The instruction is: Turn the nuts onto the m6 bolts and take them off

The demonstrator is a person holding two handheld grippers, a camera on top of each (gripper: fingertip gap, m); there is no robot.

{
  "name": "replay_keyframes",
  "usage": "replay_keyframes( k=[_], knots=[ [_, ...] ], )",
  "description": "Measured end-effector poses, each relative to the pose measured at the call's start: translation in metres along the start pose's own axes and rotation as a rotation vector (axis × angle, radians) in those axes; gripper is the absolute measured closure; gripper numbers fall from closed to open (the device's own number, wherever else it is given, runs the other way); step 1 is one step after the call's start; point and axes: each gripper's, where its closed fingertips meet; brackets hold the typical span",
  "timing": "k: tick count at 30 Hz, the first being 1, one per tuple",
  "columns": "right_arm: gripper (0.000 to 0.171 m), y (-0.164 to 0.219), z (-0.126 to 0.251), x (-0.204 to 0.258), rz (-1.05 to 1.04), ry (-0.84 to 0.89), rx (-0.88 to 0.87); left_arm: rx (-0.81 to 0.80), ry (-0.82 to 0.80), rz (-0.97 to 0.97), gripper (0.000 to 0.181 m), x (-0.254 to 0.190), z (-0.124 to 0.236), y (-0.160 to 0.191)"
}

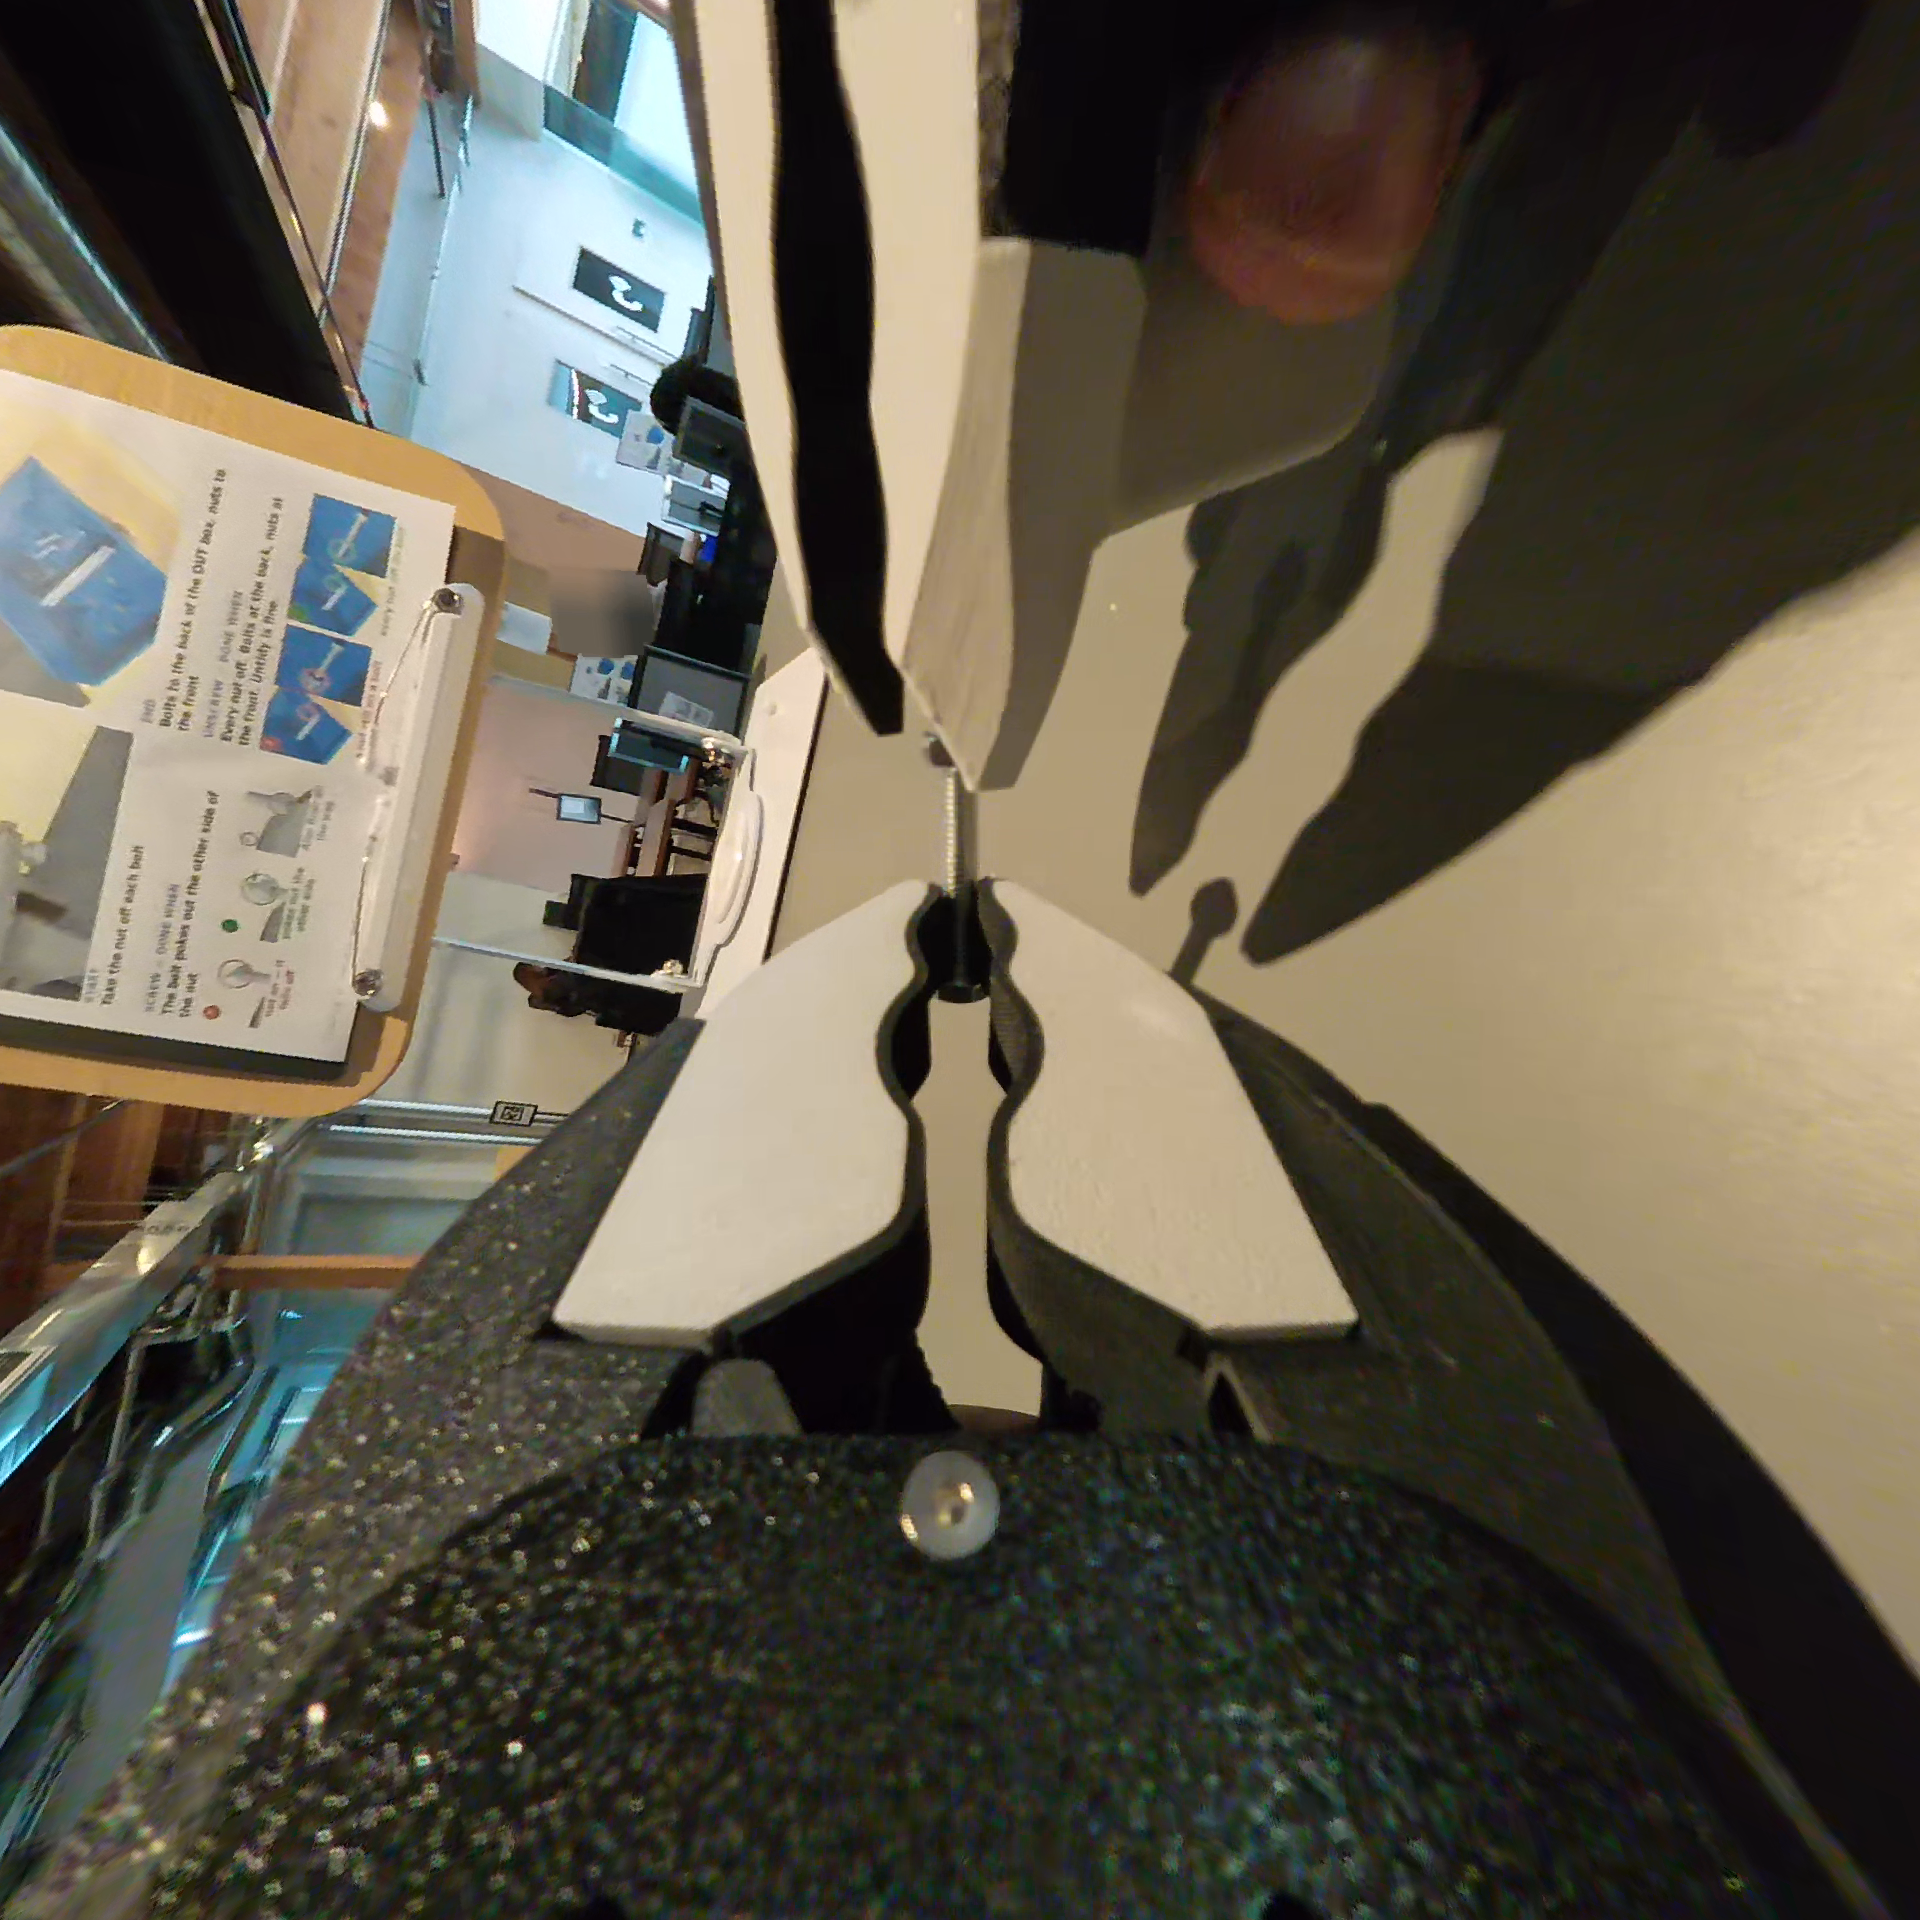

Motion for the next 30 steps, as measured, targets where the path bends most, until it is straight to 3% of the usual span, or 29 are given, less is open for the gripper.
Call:
replay_keyframes(
  k=[7,12,14,16,18,20,25,30],
  knots=[
    [0.16,0.009,-0.005,0.005,-0.05,0.0,0.087,0.012,-0.003,-0.012,0.176,0.0,-0.001,0.002],
    [0.16,0.002,-0.009,0.003,-0.596,-0.013,0.001,0.054,-0.063,-0.093,0.176,0.01,0.001,0.004],
    [0.16,0.001,-0.008,0.003,-0.658,-0.025,-0.016,0.064,-0.076,-0.105,0.176,0.011,0.0,0.003],
    [0.154,-0.002,-0.006,0.001,-0.587,-0.022,-0.029,0.055,-0.076,-0.082,0.176,0.01,0.0,0.001],
    [0.131,-0.003,-0.003,-0.003,-0.448,-0.003,-0.031,0.057,-0.074,-0.069,0.175,0.01,-0.001,0.001],
    [0.124,-0.003,0.001,-0.005,-0.272,0.008,-0.015,0.054,-0.064,-0.06,0.176,0.009,-0.001,0.002],
    [0.126,0.003,0.007,-0.006,0.073,0.047,0.061,0.04,-0.037,-0.044,0.176,0.005,-0.002,0.0],
    [0.142,0.007,0.004,0.001,0.091,0.016,0.079,0.018,0.0,-0.054,0.176,-0.002,-0.003,-0.004]
  ],
)
Point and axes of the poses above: each gripper's, where its closed fingertips meet, z back along the fingers, y out of its underside, x = y × z across the jaws, and after that the axes turned 10 degrees about -x, right-handed
